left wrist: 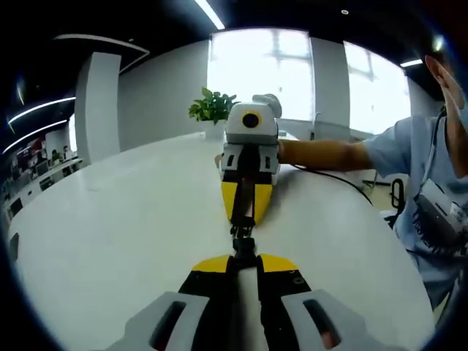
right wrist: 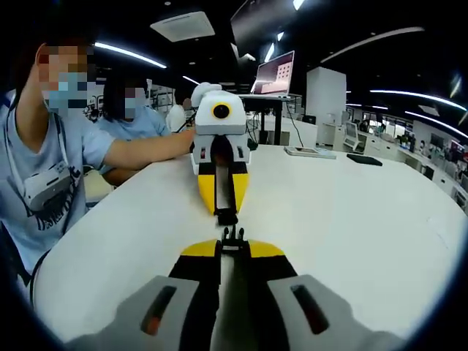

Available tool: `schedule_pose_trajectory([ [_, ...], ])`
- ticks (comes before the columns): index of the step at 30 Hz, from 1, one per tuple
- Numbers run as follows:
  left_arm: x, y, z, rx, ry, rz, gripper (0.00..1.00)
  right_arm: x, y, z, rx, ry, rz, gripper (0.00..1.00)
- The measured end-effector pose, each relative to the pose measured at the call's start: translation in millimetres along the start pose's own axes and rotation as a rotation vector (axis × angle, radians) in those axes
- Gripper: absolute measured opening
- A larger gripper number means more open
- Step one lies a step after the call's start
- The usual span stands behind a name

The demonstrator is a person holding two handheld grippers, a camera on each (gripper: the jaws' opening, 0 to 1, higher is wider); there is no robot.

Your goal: Snap the two parts of the plastic buckle together until the buckle closes and remains connected.

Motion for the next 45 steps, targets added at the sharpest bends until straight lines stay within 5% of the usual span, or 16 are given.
schedule_pose_trajectory([
  [34,7.9,1.2,2.9,-0.027,0.018,-0.043,0.11,-5.1,6.0,1.6,-0.042,-0.015,-0.023,0.13],
  [45,6.0,1.0,2.8,-0.028,0.004,-0.053,0.11,2.7,-1.3,3.0,-0.019,0.029,0.028,0.13],
])
Point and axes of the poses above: the point that each gripper's makers call its tool centre point, and the gripper's own axes: y roughly backward along the fingers, x roughly to its left, z roughly out of its top, the point moved 6 cm from there along y, roughly backward along the fingers, and after that the axes turned 3 degrees about -z, right-handed, at the moved point
